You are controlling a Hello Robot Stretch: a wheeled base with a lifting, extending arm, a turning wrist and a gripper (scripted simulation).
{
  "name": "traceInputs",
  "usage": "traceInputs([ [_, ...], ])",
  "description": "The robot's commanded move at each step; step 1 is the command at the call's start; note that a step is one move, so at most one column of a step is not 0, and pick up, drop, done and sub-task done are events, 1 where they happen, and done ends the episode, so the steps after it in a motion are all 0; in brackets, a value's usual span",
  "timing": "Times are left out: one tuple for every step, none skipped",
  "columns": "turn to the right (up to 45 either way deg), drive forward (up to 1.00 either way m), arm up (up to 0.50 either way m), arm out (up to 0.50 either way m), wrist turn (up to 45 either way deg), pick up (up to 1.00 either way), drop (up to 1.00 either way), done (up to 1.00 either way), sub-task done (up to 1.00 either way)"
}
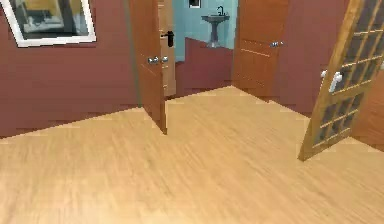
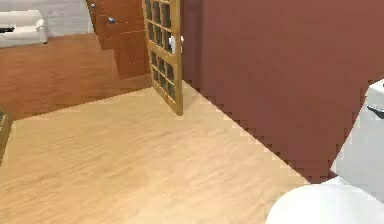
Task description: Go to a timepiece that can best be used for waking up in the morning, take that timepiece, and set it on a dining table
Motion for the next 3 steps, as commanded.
traceInputs([
  [-42.0, 0.00, 0.00, 0.00, 0.0, 0.00, 0.00, 0.00, 0.00],
  [0.0, 0.05, 0.00, 0.00, 0.0, 0.00, 0.00, 0.00, 0.00],
  [-15.0, 0.00, 0.00, 0.00, 0.0, 0.00, 0.00, 0.00, 0.00],
])
